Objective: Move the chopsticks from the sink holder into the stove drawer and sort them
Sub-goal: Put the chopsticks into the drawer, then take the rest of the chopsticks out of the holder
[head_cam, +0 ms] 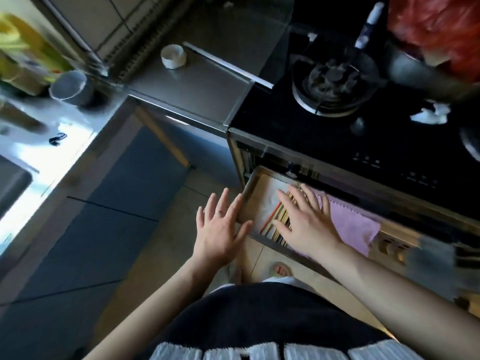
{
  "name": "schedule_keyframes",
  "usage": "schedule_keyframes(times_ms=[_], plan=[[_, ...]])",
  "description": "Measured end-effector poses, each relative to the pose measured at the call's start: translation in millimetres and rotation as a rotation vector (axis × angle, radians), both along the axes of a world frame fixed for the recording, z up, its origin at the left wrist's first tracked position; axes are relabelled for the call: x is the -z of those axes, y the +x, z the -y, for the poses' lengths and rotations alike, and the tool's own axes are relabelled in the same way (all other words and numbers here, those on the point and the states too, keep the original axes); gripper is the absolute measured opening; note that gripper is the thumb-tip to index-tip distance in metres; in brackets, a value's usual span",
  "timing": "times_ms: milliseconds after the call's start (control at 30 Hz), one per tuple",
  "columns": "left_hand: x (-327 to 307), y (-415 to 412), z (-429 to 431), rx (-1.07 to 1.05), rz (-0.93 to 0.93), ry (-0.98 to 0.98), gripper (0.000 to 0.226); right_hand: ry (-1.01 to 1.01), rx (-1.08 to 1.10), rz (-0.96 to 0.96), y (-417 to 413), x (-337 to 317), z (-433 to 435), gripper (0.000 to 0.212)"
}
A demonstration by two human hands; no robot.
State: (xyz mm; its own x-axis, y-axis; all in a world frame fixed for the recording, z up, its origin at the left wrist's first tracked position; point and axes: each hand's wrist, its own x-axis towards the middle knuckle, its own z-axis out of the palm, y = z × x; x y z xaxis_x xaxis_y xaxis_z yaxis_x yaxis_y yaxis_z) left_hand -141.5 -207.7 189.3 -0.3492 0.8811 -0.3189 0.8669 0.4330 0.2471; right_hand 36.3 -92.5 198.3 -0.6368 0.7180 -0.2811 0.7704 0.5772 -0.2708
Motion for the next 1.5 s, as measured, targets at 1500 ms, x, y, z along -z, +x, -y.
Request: schedule_keyframes(times_ms=[1500], plan=[[-51, -241, 693, -1.612, -0.086, 0.322, 0.069, 0.065, -1.374, -0.189, -495, -66, 606, 0.068]])
